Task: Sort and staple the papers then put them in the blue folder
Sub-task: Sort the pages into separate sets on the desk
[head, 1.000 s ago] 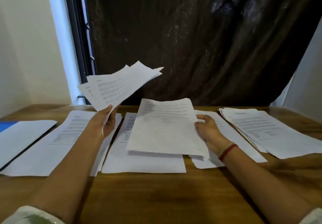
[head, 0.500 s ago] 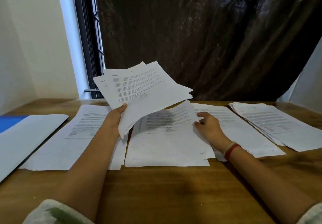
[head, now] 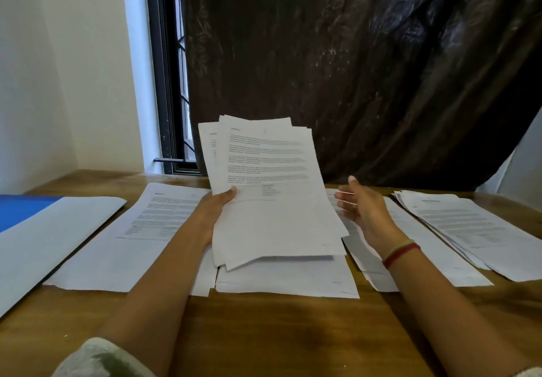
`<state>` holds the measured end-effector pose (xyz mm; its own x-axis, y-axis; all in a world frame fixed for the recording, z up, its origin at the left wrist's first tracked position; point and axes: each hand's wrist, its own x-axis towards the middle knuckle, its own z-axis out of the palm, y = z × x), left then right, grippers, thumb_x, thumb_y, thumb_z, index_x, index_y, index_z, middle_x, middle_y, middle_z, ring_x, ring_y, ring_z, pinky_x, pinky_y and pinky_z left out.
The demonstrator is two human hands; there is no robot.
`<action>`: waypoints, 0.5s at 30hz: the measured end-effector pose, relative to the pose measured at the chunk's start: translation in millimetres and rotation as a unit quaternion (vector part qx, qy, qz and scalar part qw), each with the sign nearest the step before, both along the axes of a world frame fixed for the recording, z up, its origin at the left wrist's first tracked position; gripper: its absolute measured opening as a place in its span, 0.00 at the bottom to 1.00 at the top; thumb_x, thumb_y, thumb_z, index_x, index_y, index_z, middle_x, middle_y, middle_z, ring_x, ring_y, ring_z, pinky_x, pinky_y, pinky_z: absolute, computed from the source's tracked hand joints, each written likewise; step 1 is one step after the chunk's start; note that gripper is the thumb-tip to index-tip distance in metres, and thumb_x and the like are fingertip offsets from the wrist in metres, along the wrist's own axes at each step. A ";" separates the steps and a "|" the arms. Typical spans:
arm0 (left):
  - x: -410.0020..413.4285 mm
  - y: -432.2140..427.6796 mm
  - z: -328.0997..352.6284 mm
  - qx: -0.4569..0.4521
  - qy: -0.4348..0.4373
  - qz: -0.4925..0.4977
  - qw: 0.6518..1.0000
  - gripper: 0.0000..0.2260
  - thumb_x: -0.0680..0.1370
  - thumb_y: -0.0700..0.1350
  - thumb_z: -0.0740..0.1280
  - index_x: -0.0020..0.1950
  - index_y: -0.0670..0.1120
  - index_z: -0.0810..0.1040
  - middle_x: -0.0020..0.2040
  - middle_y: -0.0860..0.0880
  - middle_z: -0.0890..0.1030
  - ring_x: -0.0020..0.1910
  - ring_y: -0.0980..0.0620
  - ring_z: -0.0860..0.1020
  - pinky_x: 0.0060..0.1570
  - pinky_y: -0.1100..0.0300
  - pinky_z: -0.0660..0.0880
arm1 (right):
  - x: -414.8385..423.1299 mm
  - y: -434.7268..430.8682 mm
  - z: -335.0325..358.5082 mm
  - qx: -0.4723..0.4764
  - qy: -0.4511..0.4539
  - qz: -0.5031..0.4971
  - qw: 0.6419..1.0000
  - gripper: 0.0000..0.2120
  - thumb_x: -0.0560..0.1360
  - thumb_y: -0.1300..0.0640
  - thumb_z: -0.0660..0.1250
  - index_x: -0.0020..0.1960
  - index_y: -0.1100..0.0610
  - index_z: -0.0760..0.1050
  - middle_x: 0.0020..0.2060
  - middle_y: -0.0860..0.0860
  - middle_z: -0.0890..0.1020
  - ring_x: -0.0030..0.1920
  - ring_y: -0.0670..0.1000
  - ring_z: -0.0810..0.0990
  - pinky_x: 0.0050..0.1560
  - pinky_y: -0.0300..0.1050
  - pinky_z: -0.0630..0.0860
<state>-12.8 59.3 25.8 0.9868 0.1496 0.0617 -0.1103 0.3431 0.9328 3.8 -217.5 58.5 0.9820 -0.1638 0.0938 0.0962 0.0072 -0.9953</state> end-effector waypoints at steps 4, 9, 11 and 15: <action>1.9 -1.3 -1.5 0.010 0.007 -0.024 1.000 0.17 0.79 0.44 0.67 0.68 0.43 0.75 0.58 0.44 0.82 0.56 0.43 0.80 0.49 0.51 0.80 | -3.4 17.5 -1.6 -0.084 -0.007 0.071 0.994 0.09 0.76 0.46 0.68 0.50 0.50 0.74 0.48 0.47 0.81 0.44 0.48 0.79 0.46 0.44 0.76; 3.0 -2.9 -1.3 0.002 -0.002 -0.049 0.999 0.17 0.79 0.44 0.66 0.67 0.43 0.75 0.59 0.44 0.82 0.57 0.43 0.80 0.48 0.52 0.81 | 0.2 17.9 -23.5 -0.101 -0.022 0.002 0.995 0.09 0.71 0.54 0.75 0.47 0.53 0.77 0.47 0.52 0.84 0.48 0.56 0.83 0.55 0.55 0.80; 5.2 -3.3 -2.4 0.005 -0.004 -0.059 0.998 0.17 0.78 0.44 0.67 0.67 0.43 0.74 0.60 0.44 0.81 0.58 0.43 0.80 0.55 0.49 0.78 | -1.1 15.2 -26.7 -0.097 -0.019 -0.013 0.995 0.09 0.72 0.54 0.75 0.44 0.57 0.77 0.43 0.54 0.84 0.46 0.58 0.82 0.54 0.56 0.80; 2.8 -4.5 -2.8 0.017 0.000 -0.054 0.998 0.19 0.78 0.44 0.68 0.68 0.43 0.74 0.60 0.44 0.81 0.58 0.43 0.80 0.58 0.46 0.76 | -3.9 15.2 -30.2 -0.103 -0.047 -0.022 0.993 0.11 0.75 0.53 0.71 0.43 0.61 0.78 0.42 0.55 0.83 0.45 0.58 0.82 0.55 0.56 0.80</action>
